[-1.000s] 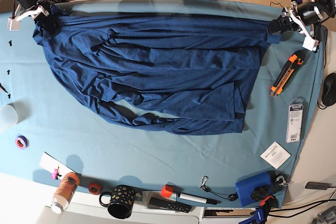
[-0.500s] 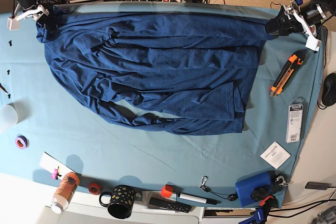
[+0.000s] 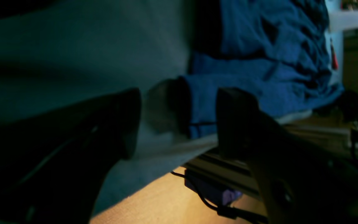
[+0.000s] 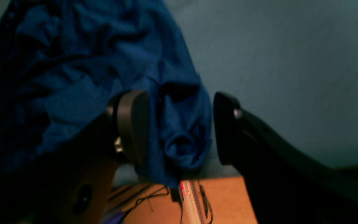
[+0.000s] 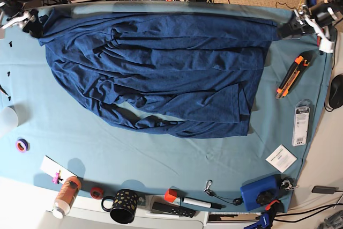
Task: Layout the t-shirt on the table in an organized manner, then fold the t-shirt properly
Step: 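Drag the shirt by its held collar edge with both grippers, then open both grippers and lift them off the collar edge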
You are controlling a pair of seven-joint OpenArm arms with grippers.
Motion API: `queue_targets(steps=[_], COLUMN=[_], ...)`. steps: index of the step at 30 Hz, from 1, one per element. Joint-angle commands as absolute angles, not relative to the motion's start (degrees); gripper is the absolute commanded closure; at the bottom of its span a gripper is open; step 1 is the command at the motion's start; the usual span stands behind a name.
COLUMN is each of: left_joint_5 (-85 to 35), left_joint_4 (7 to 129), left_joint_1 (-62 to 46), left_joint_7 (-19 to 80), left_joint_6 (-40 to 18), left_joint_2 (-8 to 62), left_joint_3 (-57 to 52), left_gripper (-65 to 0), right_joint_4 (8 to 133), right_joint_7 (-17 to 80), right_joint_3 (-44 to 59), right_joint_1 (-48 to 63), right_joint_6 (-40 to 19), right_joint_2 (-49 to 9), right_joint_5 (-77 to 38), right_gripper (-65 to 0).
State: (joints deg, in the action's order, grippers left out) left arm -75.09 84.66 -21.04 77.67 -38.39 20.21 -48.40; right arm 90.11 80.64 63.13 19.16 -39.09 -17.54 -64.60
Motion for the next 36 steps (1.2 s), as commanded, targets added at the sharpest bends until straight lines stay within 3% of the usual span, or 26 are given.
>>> queue_targets(steps=[1,11,20,36], left_joint_5=[-73.4,-73.3,-73.4,-74.6], left_joint_4=[85.5,85.5,85.5,89.3], left_joint_1=[-20.3,-13.3,-6.8,-6.6], left_joint_7=[75.4,75.4,75.0,76.9], left_joint_6=[-38.9,-38.9,-38.0,-37.4], left_joint_2=[23.5,29.3,30.2,30.2], left_joint_3=[-50.0,-50.0,-47.6,-42.5], left_gripper=[-36.9,-36.9,-36.8,-32.6], right_joint_4=[91.1,91.1,91.1,91.1], right_joint_7=[78.5,75.1,74.5,68.3], right_joint_3=[63.9,63.7,62.0,40.0], right_joint_1=[18.2,5.6,2.2,1.7], right_joint_6=[-39.5,-39.8,-39.8,-38.9], right_joint_2=[-19.4,-24.3,-27.7,-27.1], right_joint_5=[-65.9,-60.8,-60.3,-47.7], right_gripper=[-32.6,-32.6,-32.6,-32.6])
